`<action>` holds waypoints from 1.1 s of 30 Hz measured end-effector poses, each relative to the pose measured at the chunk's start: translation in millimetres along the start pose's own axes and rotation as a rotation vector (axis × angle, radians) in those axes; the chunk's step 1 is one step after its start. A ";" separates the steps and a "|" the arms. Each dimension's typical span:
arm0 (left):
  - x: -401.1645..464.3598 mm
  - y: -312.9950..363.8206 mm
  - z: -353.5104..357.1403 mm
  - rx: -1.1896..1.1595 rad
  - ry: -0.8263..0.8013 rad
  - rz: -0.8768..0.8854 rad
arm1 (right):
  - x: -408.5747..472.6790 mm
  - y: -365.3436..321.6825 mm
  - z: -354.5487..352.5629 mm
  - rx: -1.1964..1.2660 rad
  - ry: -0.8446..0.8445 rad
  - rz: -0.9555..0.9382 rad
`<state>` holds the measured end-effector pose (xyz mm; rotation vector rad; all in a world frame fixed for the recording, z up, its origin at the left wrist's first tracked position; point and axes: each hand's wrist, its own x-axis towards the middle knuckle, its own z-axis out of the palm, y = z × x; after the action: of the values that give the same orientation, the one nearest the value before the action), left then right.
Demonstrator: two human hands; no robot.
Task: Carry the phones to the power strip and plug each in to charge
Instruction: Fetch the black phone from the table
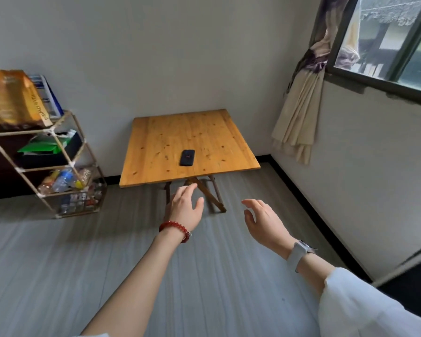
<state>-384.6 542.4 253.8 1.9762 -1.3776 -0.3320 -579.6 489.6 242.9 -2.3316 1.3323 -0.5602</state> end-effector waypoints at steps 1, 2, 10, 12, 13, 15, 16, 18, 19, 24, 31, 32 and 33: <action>19.4 -6.3 4.7 -0.001 -0.010 -0.011 | 19.7 4.2 5.0 0.001 -0.007 0.011; 42.9 -14.2 10.5 -0.002 -0.017 -0.023 | 44.3 8.8 12.0 0.002 -0.017 0.019; 233.5 -89.8 54.8 0.020 -0.075 -0.176 | 254.3 43.9 83.8 0.072 -0.087 0.031; 277.7 -106.7 60.4 0.041 -0.095 -0.216 | 305.0 48.9 102.0 0.091 -0.127 0.044; 298.0 -116.0 63.0 0.054 -0.107 -0.231 | 329.1 50.2 111.5 0.104 -0.144 0.061; 332.3 -138.9 67.1 0.076 -0.129 -0.269 | 372.6 48.9 133.2 0.128 -0.200 0.098; 342.8 -150.1 68.4 0.086 -0.141 -0.288 | 387.1 47.6 142.8 0.138 -0.230 0.114; 366.7 -177.9 73.0 0.101 -0.174 -0.355 | 420.9 46.9 166.6 0.149 -0.294 0.144; 377.8 -192.2 75.1 0.110 -0.194 -0.392 | 436.9 46.2 178.4 0.149 -0.322 0.154; 440.0 -260.1 84.9 0.130 -0.287 -0.476 | 511.6 41.1 236.8 0.129 -0.397 0.255; 533.4 -346.7 106.3 0.242 -0.500 -0.449 | 599.0 26.4 321.0 0.103 -0.427 0.573; 543.8 -358.2 109.8 0.287 -0.539 -0.428 | 608.5 24.6 332.1 0.087 -0.431 0.637; 553.6 -368.5 113.2 0.319 -0.574 -0.408 | 617.2 22.8 342.1 0.065 -0.430 0.699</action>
<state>40.0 72.0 22.7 2.5596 -1.4118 -0.9819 -129.4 -12.0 32.7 -1.6315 1.7189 0.1097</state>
